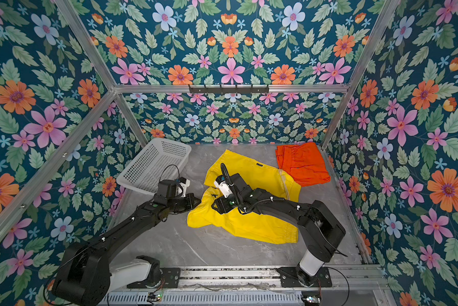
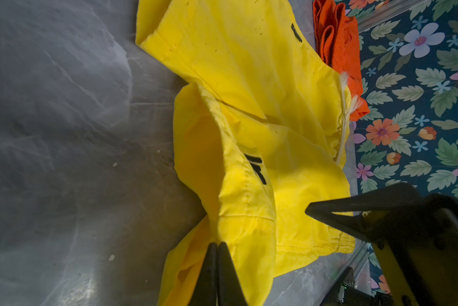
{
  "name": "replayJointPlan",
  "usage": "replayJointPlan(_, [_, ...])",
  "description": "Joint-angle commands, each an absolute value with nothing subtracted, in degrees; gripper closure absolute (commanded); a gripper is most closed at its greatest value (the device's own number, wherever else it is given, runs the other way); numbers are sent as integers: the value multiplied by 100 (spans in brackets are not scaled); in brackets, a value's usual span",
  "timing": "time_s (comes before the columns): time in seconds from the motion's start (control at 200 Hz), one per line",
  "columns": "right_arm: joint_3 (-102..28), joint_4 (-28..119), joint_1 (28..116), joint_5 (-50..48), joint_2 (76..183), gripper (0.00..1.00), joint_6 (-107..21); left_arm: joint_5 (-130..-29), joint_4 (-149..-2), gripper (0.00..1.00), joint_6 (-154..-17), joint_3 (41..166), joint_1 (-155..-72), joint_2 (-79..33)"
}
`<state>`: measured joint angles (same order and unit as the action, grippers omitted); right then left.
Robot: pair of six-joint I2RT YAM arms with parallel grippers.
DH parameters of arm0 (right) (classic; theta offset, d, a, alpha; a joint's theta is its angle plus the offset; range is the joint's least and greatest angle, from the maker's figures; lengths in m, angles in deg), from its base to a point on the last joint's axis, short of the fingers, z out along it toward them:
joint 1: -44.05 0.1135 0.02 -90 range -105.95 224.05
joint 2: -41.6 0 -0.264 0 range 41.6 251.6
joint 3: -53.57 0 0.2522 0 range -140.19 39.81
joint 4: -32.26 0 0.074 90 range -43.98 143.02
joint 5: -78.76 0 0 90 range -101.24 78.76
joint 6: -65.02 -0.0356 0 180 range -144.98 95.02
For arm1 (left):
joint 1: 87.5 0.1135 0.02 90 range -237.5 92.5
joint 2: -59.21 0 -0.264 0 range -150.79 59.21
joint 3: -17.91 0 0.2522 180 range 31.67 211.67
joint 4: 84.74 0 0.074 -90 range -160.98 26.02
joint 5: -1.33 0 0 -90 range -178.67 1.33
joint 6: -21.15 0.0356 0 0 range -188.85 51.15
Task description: Fold and stack the shorts
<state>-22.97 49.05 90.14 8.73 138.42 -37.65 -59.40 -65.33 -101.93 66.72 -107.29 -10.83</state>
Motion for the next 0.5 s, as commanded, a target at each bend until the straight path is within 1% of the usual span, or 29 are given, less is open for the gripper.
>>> replayJointPlan(0.0, [-2459, 4628, 9027, 1171, 14166, 31, -3387, -5681, -7036, 100, -10347, 6548, -10724, -1186])
replayJointPlan(0.19, [-2724, 4802, 9063, 1041, 14626, 33, -3118, -5548, -7378, 100, -10549, 6454, -10724, -1165])
replayJointPlan(0.32, [-2729, 4565, 9064, 1245, 14821, 44, -3153, -5458, -7471, 100, -10597, 6454, -10720, -1163])
replayJointPlan(0.36, [-2738, 4537, 9072, 1253, 14864, 50, -3165, -5446, -7515, 100, -10616, 6438, -10719, -1148])
replayJointPlan(0.415, [-2680, 4401, 9072, 1153, 14860, 60, -3185, -5424, -7567, 100, -10644, 6398, -10724, -1122])
replayJointPlan(0.495, [-2538, 4181, 9072, 1094, 14802, 80, -3150, -5428, -7582, 100, -10664, 6373, -10725, -1079])
